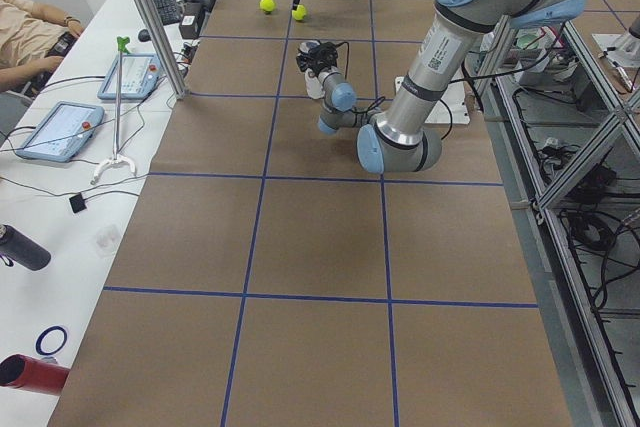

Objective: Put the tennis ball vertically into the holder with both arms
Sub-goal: 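Reach the right gripper to the nearer tennis ball and grasp it, then carry the tennis ball with the right gripper above the held can, then open the right gripper to drop the ball into the can, then withdraw the right gripper toward the remaining tennis ball, then lower the right gripper onto the second tennis ball and grasp it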

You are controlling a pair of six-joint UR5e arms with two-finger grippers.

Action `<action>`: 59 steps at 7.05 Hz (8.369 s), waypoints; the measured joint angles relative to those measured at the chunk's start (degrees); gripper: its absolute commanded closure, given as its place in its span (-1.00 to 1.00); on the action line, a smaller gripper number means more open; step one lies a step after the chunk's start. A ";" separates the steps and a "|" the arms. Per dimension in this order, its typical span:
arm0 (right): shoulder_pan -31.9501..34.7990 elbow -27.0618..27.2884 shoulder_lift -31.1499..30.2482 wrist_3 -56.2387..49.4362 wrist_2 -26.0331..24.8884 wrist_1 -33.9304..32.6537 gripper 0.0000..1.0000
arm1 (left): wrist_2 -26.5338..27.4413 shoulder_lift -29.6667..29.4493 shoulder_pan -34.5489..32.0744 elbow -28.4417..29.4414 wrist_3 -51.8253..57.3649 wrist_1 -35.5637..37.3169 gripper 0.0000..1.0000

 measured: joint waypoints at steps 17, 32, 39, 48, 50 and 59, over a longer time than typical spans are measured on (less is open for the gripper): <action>-8.39 22.51 28.08 26.25 5.63 -38.35 1.00 | -0.01 0.04 0.19 -0.23 0.00 -0.09 -0.55; -24.18 22.63 41.25 36.20 -10.16 -48.97 -1.00 | 0.00 -0.08 0.42 -0.38 0.00 -0.09 -0.85; -19.33 25.51 39.68 27.90 -7.26 -54.40 -1.00 | 0.00 0.03 0.42 -0.49 0.00 -0.87 -0.86; 12.31 5.23 21.73 -25.39 11.39 -38.38 -1.00 | 0.00 0.81 0.23 -0.49 0.00 -2.70 -0.86; 14.13 -5.31 20.74 -29.31 11.56 -27.89 -1.00 | 0.00 1.10 0.19 -0.49 0.00 -2.95 -0.86; 12.73 -23.00 18.40 -24.22 7.59 -4.56 -0.98 | 0.00 1.21 0.33 -0.49 0.00 -3.03 -0.87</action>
